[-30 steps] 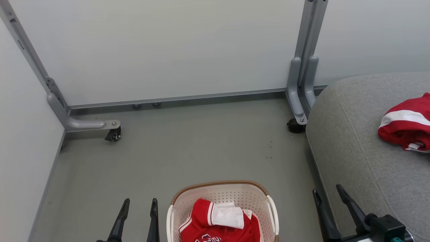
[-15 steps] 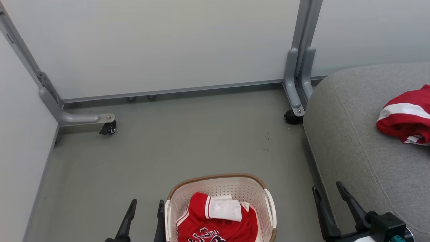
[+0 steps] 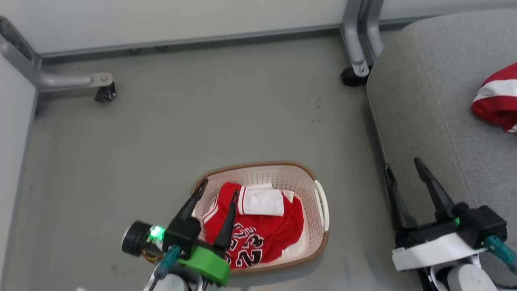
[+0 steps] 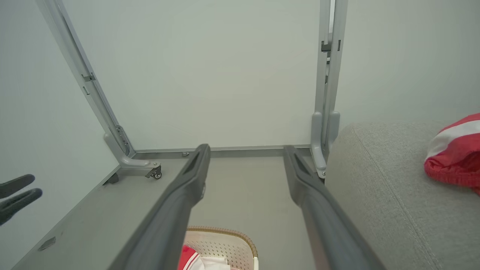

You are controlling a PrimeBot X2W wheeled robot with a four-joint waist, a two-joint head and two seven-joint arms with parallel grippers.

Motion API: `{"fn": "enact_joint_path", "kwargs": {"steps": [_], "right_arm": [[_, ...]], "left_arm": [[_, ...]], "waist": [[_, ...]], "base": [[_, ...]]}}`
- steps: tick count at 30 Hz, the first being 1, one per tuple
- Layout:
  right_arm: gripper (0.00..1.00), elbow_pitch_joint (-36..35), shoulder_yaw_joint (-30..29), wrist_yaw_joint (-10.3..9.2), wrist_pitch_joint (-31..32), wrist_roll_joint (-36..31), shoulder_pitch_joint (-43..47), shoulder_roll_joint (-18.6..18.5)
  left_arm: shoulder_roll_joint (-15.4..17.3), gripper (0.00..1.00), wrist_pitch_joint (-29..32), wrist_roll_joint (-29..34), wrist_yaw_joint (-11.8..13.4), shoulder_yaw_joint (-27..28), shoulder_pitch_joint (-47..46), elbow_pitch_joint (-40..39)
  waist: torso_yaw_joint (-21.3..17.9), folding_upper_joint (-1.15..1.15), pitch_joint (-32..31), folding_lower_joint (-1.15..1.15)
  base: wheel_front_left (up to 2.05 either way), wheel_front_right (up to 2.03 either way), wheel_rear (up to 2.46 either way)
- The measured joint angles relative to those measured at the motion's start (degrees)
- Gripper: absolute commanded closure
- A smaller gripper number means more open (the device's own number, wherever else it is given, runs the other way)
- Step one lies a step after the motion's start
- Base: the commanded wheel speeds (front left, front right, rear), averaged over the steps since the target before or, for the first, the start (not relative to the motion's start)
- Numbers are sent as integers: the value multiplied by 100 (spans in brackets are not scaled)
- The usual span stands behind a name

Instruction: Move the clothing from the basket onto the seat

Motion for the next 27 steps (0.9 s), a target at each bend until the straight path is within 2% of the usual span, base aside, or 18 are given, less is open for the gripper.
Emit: {"fn": "enact_joint_path", "kwargs": {"steps": [7,14,27], "right_arm": [[0,-171,-125,0,0,-12,-712,-63],[0,-305,-160,0,0,-57,-1162,-107],[0,-364,-134,0,0,-66,-1786,-91]], "left_arm": [[14,0,0,364,-155,-491,-1402,858],[148,0,0,486,-185,-1136,-2582,1839],[412,0,0,365,-188,-2350,-4091,3262]], "waist": [[16,0,1048,1],[15,0,2050,1],[-124,0,3537,1]], "base": [[0,0,0],[0,0,0],[0,0,0]]}}
